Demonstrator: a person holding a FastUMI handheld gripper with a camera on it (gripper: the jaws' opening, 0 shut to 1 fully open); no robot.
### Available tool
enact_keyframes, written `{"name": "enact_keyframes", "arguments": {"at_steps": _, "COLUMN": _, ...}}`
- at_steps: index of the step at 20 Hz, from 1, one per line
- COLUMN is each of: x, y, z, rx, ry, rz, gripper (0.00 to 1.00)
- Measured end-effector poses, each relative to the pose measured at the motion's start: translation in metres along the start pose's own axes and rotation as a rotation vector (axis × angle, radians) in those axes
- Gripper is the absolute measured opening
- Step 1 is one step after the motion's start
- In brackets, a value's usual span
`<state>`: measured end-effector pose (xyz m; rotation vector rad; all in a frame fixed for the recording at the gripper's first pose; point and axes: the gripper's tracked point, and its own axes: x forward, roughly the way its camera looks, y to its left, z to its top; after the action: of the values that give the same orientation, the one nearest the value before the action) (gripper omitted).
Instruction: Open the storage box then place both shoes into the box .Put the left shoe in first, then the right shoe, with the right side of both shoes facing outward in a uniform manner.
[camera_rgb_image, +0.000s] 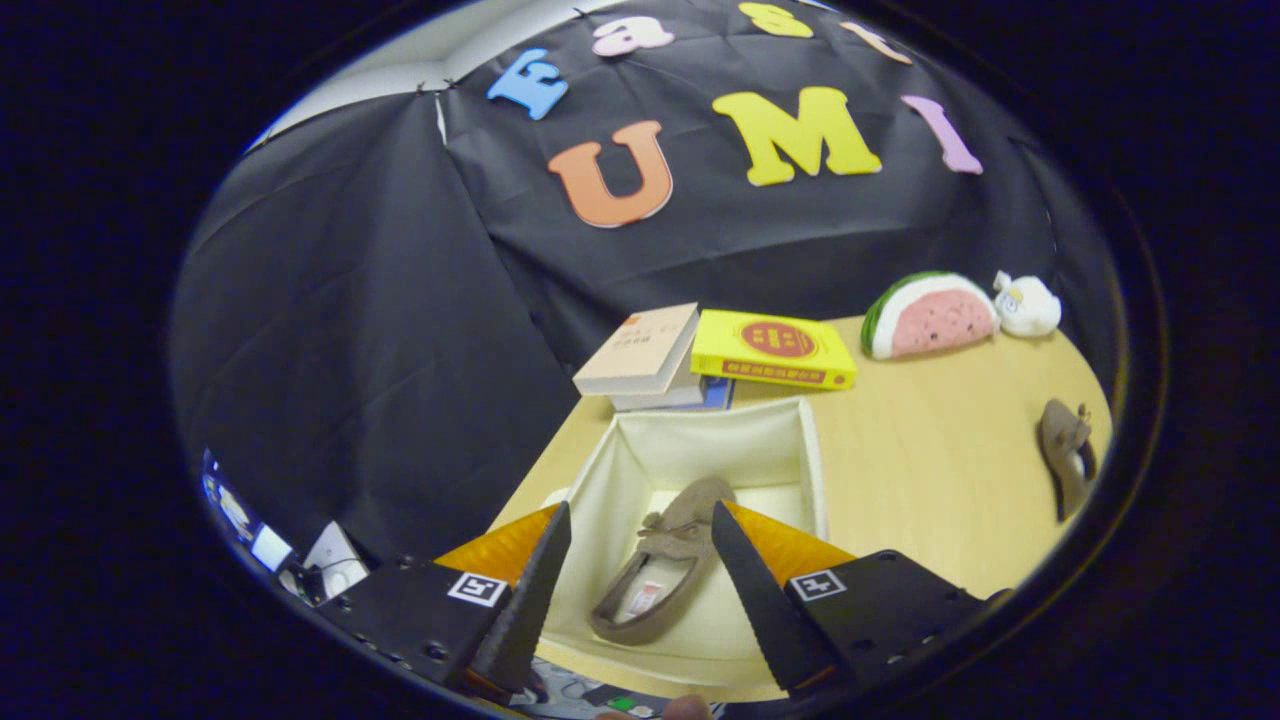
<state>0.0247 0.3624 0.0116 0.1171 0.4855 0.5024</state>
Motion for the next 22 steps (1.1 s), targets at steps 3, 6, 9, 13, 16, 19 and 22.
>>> {"name": "enact_keyframes", "arguments": {"at_steps": 3, "x": -0.032, "y": -0.031, "z": 0.014, "rx": -0.1, "ry": -0.057, "rz": -0.027, "gripper": 0.91}}
{"name": "enact_keyframes", "arguments": {"at_steps": 6, "x": -0.069, "y": -0.079, "z": 0.031, "rx": -0.143, "ry": -0.121, "rz": -0.058, "gripper": 0.95}}
{"name": "enact_keyframes", "arguments": {"at_steps": 9, "x": -0.099, "y": -0.15, "z": 0.044, "rx": -0.137, "ry": -0.175, "rz": -0.127, "gripper": 0.96}}
{"name": "enact_keyframes", "arguments": {"at_steps": 13, "x": -0.142, "y": -0.265, "z": 0.05, "rx": -0.115, "ry": -0.172, "rz": -0.243, "gripper": 0.96}}
{"name": "enact_keyframes", "arguments": {"at_steps": 16, "x": -0.163, "y": -0.363, "z": 0.042, "rx": -0.123, "ry": -0.148, "rz": -0.362, "gripper": 0.96}}
{"name": "enact_keyframes", "arguments": {"at_steps": 19, "x": -0.164, "y": -0.439, "z": 0.013, "rx": -0.067, "ry": -0.05, "rz": -0.407, "gripper": 0.96}}
{"name": "enact_keyframes", "arguments": {"at_steps": 22, "x": -0.153, "y": -0.49, "z": -0.01, "rx": -0.023, "ry": 0.041, "rz": -0.413, "gripper": 0.96}}
